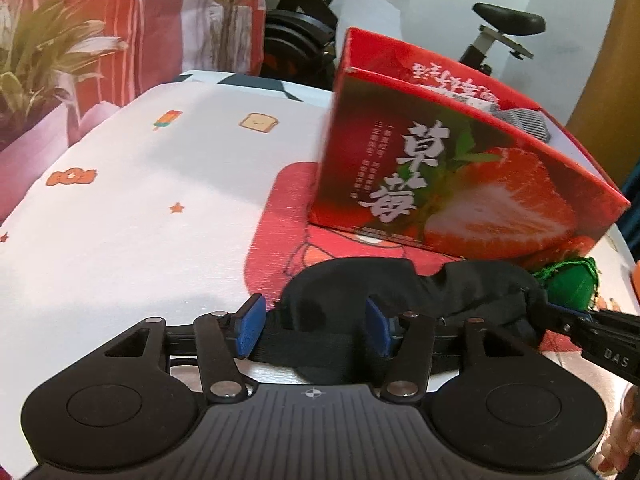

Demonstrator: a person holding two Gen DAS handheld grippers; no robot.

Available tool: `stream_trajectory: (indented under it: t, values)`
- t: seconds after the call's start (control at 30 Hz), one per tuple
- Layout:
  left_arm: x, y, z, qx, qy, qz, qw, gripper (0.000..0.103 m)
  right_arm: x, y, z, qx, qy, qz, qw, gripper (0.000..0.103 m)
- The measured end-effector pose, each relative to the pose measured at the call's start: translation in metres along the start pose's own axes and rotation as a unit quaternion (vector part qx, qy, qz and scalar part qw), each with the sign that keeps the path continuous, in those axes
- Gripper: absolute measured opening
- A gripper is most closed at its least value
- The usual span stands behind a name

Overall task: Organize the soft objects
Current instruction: 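Lift the black eye mask with the left tool toward the red box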

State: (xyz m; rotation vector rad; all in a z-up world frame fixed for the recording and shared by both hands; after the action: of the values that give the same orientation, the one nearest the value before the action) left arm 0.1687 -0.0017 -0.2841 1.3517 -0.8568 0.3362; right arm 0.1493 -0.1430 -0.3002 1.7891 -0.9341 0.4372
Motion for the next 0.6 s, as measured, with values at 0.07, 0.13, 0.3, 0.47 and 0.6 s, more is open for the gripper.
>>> stream_trajectory:
  t: [0.07, 0.13, 0.3, 0.47, 0.6]
  values:
    - [0.0, 0.0, -0.003, 0.007, 0.007, -0.003, 0.9999, 0.058, -0.001, 0.0, 0.003, -0.001, -0.004, 0.0, 1.0, 0.007]
    - [0.0, -0.001, -0.005, 0.013, 0.014, -0.007, 0.9998, 0.058, -0.001, -0.001, 0.004, -0.001, -0.008, 0.0, 1.0, 0.007]
    - [-0.001, 0.0, -0.006, 0.019, 0.013, -0.014, 0.9996, 0.058, -0.002, -0.001, 0.008, 0.002, -0.011, 0.002, 1.0, 0.008]
    - [-0.006, 0.0, -0.012, 0.021, 0.026, -0.027, 0.9991, 0.058, -0.003, -0.002, 0.011, 0.005, -0.02, 0.0, 1.0, 0.008]
    - [-0.01, -0.002, -0.008, 0.014, 0.022, -0.037, 0.999, 0.058, -0.004, -0.003, 0.012, 0.008, -0.022, 0.001, 1.0, 0.008]
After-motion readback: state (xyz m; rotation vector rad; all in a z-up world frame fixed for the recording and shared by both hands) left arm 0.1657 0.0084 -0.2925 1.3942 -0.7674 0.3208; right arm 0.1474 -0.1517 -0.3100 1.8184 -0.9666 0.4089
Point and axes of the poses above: each gripper's, at about its wrist camera, not at the fingertips, and y roughly against the way its jaws point, z to its right, x to its top, the point moved 4 cm from there along -y, roughly the way its jaws point, and after that the axes turned 13 degrees about -y, right-handed, at the moved point
